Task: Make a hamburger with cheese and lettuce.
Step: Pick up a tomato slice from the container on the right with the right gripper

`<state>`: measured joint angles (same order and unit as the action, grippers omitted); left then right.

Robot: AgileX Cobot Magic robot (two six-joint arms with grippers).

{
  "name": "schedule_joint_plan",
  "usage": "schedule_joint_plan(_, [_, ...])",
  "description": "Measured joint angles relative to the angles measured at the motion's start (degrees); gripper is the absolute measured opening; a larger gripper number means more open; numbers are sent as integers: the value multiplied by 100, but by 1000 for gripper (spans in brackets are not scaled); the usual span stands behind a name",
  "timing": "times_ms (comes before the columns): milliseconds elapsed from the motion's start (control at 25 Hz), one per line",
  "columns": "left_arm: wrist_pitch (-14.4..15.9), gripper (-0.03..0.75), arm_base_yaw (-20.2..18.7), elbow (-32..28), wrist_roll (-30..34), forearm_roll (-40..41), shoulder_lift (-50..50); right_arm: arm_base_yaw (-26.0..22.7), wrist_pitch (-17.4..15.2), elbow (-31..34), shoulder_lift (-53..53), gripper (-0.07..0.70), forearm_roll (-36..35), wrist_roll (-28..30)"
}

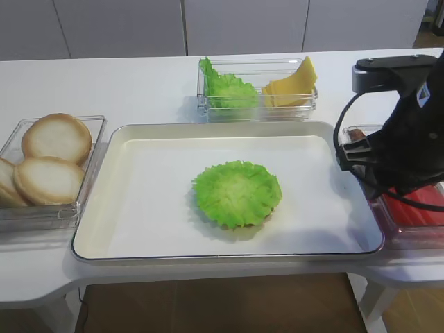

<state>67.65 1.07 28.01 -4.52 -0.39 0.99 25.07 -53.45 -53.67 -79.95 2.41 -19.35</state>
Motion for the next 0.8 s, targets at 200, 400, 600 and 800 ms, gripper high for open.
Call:
schedule_joint_plan(200, [0,424,0,0,0,0,0,0,49,0,-178,274,23,0])
schedule_joint_plan(400, [0,424,0,0,0,0,0,0,52,0,-209,219,108,0])
schedule_joint_plan(600, [0,424,0,0,0,0,0,0,74,0,-209,120,132,-4])
schedule_joint_plan(800, [0,424,0,0,0,0,0,0,77,0,-209,74,162,-4])
